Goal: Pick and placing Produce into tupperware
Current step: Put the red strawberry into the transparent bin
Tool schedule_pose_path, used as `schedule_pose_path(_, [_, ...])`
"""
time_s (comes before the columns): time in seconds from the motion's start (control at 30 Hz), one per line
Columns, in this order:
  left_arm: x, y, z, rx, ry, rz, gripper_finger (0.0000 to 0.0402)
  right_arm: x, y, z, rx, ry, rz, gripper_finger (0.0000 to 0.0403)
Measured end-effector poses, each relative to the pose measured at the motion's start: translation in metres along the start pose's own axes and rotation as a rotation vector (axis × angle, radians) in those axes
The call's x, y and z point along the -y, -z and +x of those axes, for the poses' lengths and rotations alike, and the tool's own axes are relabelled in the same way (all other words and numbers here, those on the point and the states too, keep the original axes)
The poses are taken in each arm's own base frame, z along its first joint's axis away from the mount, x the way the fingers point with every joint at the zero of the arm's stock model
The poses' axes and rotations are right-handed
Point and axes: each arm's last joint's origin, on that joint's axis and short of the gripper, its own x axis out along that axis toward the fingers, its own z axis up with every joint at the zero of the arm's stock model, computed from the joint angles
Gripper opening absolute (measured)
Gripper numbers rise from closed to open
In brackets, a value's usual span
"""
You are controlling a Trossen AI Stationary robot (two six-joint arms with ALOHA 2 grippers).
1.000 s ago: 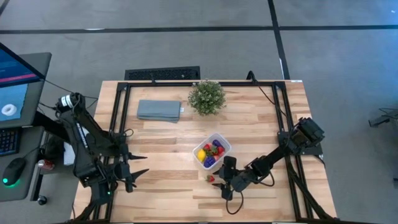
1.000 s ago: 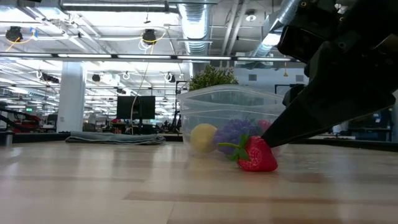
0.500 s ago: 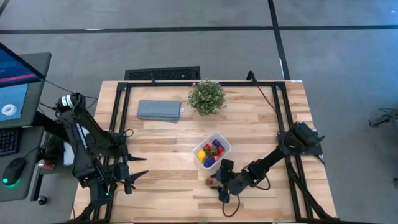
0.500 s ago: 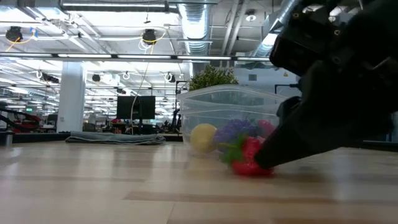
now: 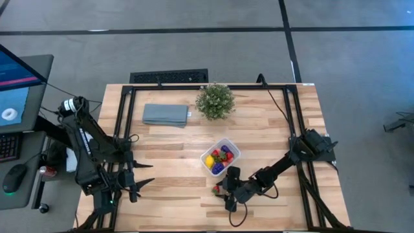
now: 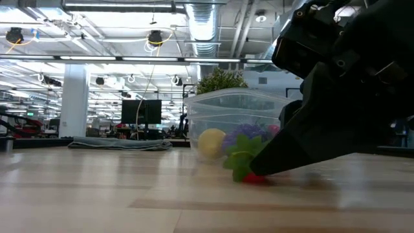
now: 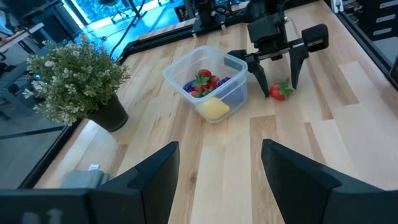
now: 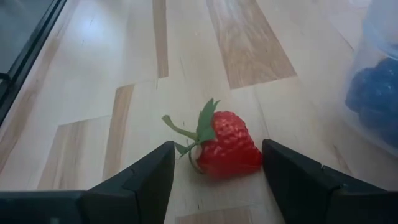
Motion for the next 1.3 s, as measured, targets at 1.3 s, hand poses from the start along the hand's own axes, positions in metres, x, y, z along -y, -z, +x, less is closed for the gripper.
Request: schedule_pose_path(1.3, [0.0001,0.0002,0.0,-0.008,0.005,-0.001,0.0221,-0.0011,0.0011,-0.0001,0.003,-0.007,-0.003,0.0189])
